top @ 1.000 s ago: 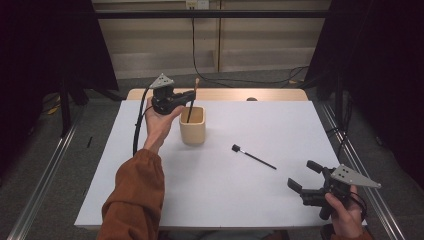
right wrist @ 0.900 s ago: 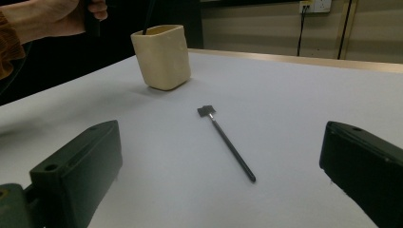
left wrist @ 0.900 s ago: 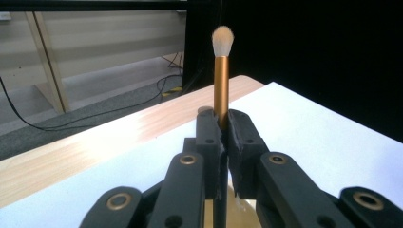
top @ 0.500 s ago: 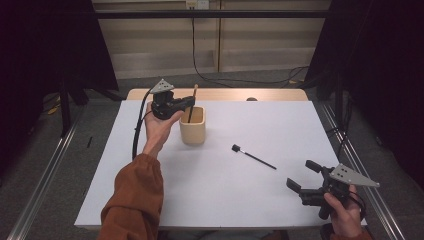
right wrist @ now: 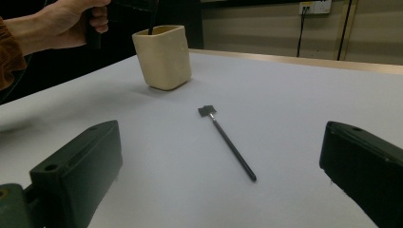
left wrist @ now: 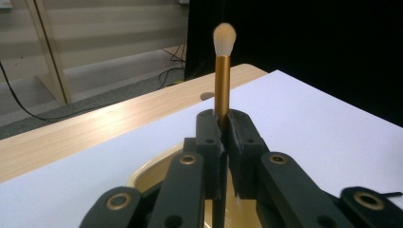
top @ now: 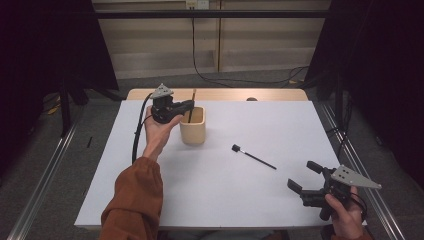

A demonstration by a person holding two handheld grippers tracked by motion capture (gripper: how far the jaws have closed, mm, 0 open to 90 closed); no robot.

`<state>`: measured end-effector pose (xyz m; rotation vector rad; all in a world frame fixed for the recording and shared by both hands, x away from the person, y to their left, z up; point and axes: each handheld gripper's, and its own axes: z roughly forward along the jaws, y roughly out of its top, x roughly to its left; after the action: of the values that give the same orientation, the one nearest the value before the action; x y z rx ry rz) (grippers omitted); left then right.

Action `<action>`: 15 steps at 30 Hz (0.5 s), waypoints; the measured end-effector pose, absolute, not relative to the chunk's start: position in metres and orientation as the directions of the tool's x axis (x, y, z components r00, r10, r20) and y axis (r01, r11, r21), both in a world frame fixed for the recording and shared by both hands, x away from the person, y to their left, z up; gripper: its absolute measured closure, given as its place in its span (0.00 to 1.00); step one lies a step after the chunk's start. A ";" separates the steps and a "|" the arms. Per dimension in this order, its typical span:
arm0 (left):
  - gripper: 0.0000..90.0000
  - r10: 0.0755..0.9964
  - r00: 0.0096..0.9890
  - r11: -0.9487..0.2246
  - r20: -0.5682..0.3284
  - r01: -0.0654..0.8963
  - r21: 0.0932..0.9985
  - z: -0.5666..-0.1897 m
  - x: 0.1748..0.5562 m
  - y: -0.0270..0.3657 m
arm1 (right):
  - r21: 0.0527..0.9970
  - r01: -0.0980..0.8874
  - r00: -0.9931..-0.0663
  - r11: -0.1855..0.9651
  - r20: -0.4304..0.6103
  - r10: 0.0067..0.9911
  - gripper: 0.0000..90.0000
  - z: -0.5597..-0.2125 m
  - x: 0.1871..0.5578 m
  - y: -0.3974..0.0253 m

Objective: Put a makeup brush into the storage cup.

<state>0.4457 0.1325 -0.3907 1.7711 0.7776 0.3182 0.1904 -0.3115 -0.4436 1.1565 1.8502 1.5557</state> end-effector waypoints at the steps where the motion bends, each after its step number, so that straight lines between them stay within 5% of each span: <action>1: 0.93 0.645 0.746 -0.167 -0.164 0.348 0.923 -0.392 0.445 0.132 | 0.952 0.307 -0.543 0.010 0.166 0.823 0.00 -0.444 0.190 -0.312; 10: 0.86 0.649 0.747 -0.176 -0.143 0.331 0.927 -0.390 0.442 0.131 | 0.952 0.305 -0.542 0.006 0.168 0.823 0.00 -0.443 0.190 -0.311; 15: 0.62 0.666 0.733 -0.170 -0.137 0.329 0.929 -0.390 0.441 0.130 | 0.952 0.306 -0.543 0.007 0.168 0.823 0.00 -0.443 0.190 -0.311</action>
<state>0.4408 0.1304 -0.3900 1.7723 0.7850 0.3619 0.1899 -0.3109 -0.4432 1.1563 1.8506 1.5578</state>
